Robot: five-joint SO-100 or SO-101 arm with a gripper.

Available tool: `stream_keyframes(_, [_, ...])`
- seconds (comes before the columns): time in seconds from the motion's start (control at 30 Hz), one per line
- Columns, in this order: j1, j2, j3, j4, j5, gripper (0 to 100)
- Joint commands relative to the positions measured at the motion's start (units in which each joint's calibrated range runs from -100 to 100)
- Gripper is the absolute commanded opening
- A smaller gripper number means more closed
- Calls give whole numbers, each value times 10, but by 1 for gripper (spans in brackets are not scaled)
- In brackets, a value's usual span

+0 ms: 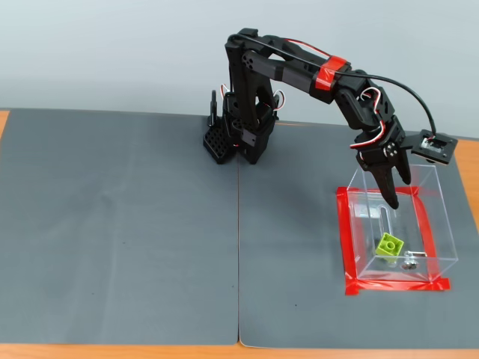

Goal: Pick the green lego block and place it into the transparent box

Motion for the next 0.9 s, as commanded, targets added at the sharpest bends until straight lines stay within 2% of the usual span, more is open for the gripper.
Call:
stream_keyframes(0.0, [15, -14, -31, 5, -2, 15])
stream_keyframes(0.1, [31, -25, -32, 25, -2, 5])
stream_keyframes(0.17, [42, -46, -25, 43, -2, 2])
stream_keyframes(0.5, [148, -194, 16, 126, 1, 2])
stream_keyframes(0.87, [376, -364, 114, 125, 4, 2])
